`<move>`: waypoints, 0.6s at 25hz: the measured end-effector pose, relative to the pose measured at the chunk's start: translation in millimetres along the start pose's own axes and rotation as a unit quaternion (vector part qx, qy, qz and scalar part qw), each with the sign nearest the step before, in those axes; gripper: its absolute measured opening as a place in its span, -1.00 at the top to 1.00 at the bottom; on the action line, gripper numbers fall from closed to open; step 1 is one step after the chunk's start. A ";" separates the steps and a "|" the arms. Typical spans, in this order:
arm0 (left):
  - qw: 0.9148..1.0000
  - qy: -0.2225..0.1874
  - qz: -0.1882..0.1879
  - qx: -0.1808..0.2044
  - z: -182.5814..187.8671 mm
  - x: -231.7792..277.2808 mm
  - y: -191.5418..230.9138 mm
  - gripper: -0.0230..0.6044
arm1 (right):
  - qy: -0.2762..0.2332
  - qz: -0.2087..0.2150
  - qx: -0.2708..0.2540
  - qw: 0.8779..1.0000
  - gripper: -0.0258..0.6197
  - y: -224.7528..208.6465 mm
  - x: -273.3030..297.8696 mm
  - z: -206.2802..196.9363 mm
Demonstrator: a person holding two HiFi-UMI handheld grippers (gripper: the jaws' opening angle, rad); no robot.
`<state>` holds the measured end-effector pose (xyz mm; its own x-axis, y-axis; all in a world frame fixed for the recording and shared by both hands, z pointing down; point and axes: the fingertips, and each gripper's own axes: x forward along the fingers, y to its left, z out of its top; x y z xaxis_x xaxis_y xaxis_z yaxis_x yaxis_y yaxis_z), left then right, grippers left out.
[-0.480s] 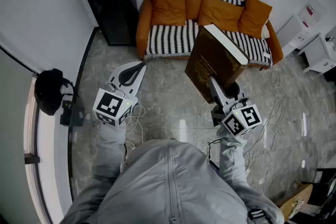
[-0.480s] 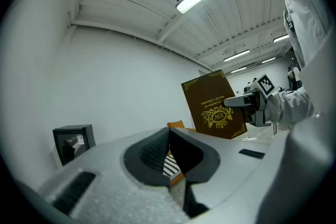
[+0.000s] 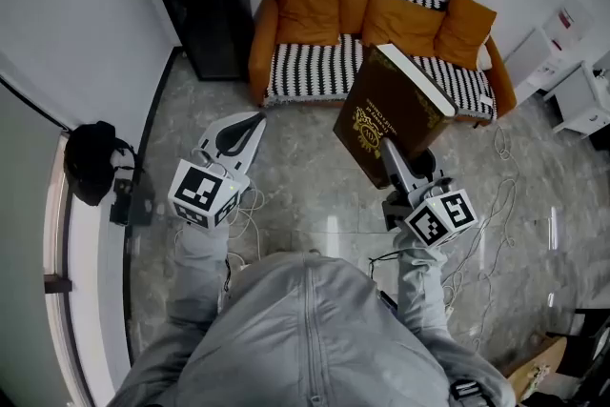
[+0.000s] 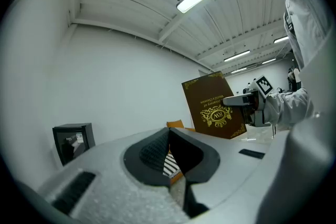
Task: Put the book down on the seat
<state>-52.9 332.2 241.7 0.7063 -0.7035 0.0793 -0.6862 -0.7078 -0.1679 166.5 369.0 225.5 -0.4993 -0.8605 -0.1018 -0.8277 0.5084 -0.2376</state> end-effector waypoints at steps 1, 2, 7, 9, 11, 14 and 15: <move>1.000 0.000 0.001 -0.001 -0.7 -0.3 -0.7 0.84 | 0.001 0.001 0.000 1.000 0.19 -0.8 -0.7 -0.6; 1.000 0.001 0.003 -0.003 -1.5 -0.4 -1.3 0.84 | 0.002 0.001 0.000 1.000 0.19 -1.7 -1.3 -1.2; 1.000 0.007 0.014 -0.003 -3.8 3.5 -4.5 0.84 | 0.004 0.007 -0.003 1.000 0.19 -8.1 -5.6 -0.8; 1.000 0.011 0.020 0.000 -6.4 5.6 -7.1 0.84 | 0.002 0.010 -0.001 1.000 0.19 -11.4 -8.7 -0.6; 0.999 0.017 0.028 0.001 -10.1 7.9 -11.7 0.84 | 0.000 0.012 0.003 1.000 0.19 -16.3 -14.1 -0.5; 0.999 0.023 0.045 -0.001 -13.0 12.4 -18.1 0.84 | 0.000 0.014 0.009 1.000 0.19 -28.0 -22.9 -1.6; 0.998 0.024 0.051 -0.002 -13.2 13.1 -19.7 0.84 | 0.001 0.015 0.011 1.000 0.19 -31.4 -25.1 -2.6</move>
<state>-32.4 336.1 259.1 0.6232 -0.7744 0.1091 -0.7553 -0.6322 -0.1731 204.3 374.7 238.0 -0.5250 -0.8444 -0.1065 -0.8063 0.5335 -0.2554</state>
